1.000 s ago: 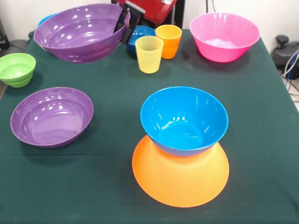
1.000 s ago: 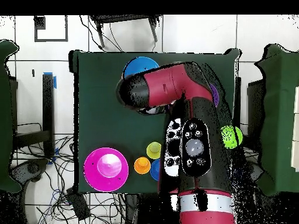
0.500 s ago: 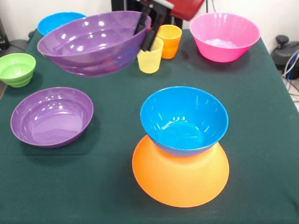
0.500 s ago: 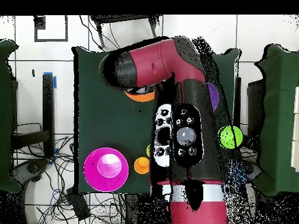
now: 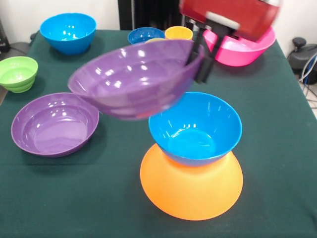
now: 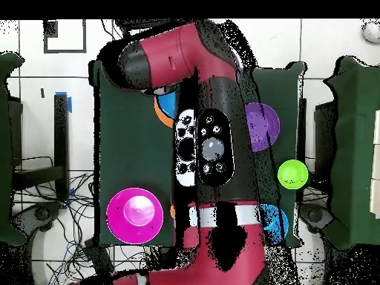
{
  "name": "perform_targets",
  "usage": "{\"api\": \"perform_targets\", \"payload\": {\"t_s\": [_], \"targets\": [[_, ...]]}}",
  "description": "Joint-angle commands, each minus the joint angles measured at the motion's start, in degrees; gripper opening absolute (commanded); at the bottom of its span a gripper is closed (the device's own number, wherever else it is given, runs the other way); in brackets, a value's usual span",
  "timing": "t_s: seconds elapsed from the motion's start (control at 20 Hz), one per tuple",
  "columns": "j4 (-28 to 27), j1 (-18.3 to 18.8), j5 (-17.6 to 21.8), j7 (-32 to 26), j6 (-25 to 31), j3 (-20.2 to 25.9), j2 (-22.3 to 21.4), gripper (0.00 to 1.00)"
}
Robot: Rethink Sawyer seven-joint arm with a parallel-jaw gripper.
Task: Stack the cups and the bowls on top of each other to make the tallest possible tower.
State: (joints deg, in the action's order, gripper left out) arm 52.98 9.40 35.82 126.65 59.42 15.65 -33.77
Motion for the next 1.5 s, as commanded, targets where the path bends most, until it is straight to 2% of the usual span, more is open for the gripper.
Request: {"api": "perform_targets", "payload": {"t_s": [0.05,0.3,0.5,0.7,1.0,1.5], "targets": [[-7.19,-2.89,2.91,-16.34,6.80,4.49,6.91,0.00],[-5.66,-3.67,0.55,-12.53,8.83,2.54,7.70,0.00],[-4.85,-5.68,3.19,-11.78,11.19,-1.12,7.27,0.00],[-3.94,-5.65,2.87,-12.01,14.29,-2.90,7.23,0.00],[-3.08,-7.36,3.03,-10.14,14.52,-4.43,6.91,0.00],[-5.92,-9.22,3.66,-10.54,9.73,-4.23,8.91,0.00]]}}
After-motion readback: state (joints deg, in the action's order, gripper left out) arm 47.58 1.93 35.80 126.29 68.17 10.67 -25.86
